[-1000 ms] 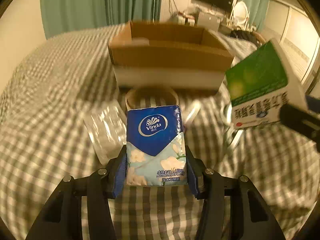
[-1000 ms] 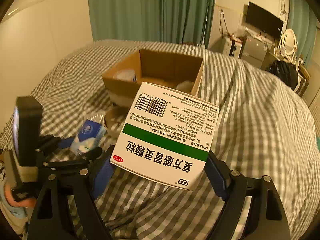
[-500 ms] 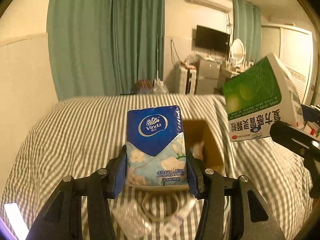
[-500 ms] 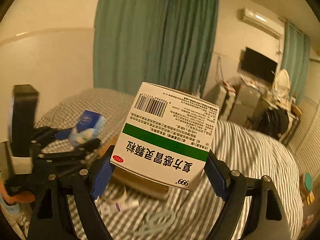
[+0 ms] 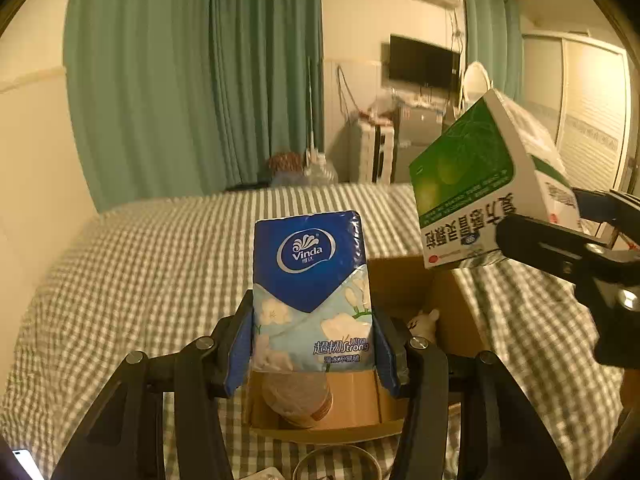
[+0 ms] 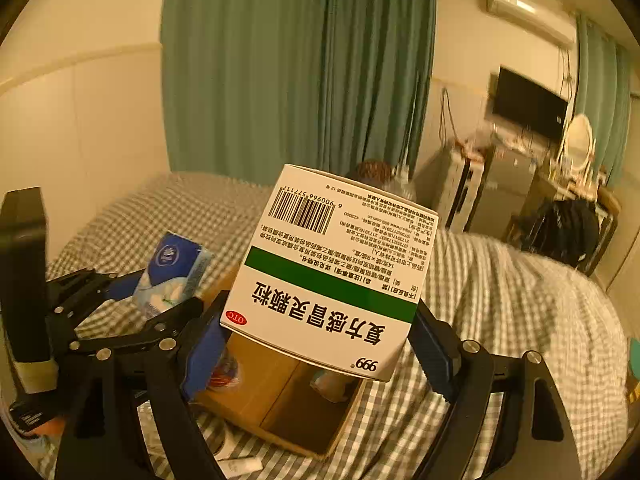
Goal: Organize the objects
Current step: 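Drop the medicine box from the right tool while the left tool drops the tissue pack into the box, then grasp the grey plastic clip with the right tool while the left tool grasps the foil blister pack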
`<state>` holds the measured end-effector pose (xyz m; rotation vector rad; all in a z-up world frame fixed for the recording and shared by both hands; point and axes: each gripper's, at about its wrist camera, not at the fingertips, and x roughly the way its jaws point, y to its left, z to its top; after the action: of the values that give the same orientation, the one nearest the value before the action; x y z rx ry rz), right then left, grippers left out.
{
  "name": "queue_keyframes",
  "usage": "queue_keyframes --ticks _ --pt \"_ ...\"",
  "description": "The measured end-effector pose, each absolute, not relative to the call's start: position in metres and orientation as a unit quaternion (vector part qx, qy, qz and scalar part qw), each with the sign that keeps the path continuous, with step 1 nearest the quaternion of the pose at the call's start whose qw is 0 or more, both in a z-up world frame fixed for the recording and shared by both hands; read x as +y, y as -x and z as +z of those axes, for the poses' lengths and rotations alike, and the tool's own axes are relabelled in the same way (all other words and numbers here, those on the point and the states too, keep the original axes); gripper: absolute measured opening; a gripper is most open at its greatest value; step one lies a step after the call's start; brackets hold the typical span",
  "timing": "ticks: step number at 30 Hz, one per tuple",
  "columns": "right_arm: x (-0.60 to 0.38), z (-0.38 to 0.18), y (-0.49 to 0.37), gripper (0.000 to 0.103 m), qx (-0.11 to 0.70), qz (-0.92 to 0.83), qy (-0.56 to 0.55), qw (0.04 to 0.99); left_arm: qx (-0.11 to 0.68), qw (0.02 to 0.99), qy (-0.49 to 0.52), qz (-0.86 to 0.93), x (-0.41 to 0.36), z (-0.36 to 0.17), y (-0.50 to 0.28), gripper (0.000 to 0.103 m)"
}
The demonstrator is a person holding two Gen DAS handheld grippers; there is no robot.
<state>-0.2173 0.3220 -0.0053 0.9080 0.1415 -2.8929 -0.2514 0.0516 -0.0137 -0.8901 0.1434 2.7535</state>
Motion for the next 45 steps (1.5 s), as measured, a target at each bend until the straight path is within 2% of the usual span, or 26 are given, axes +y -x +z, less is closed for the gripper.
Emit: queue_keyframes --ticks 8,10,13,15,17,27,34,39,45 --pt "0.332 -0.057 0.265 0.088 0.002 -0.938 -0.34 0.058 0.038 0.133 0.352 0.926 0.06 -0.066 0.293 0.055" --pt "0.333 -0.057 0.261 0.101 -0.01 -0.942 -0.329 0.062 0.033 0.137 0.358 0.923 0.063 -0.072 0.299 0.058" --pt "0.339 -0.048 0.251 0.103 -0.014 -0.948 -0.315 0.048 0.032 0.128 0.357 0.925 0.061 -0.072 0.301 0.083" --pt "0.342 -0.036 0.239 0.103 -0.013 -0.951 -0.306 0.042 0.029 0.123 0.347 0.929 0.053 -0.068 0.29 0.087" --pt "0.347 -0.022 0.227 0.103 -0.011 -0.954 -0.298 0.033 0.029 0.123 0.342 0.931 0.047 -0.059 0.278 0.098" --pt "0.345 0.046 0.14 0.103 0.018 -0.964 -0.266 0.012 0.02 0.117 0.294 0.948 0.016 0.005 0.204 0.103" --pt "0.346 0.061 0.093 0.103 0.051 -0.959 -0.278 0.009 0.005 0.053 0.269 0.962 -0.021 0.032 0.151 0.103" --pt "0.35 0.032 0.072 0.103 0.042 -0.954 -0.298 0.001 0.011 0.014 0.274 0.962 -0.036 0.015 0.124 0.103" --pt "0.348 -0.06 0.085 0.103 0.022 -0.926 -0.378 -0.004 0.008 -0.006 0.324 0.946 -0.029 -0.051 0.118 0.103"
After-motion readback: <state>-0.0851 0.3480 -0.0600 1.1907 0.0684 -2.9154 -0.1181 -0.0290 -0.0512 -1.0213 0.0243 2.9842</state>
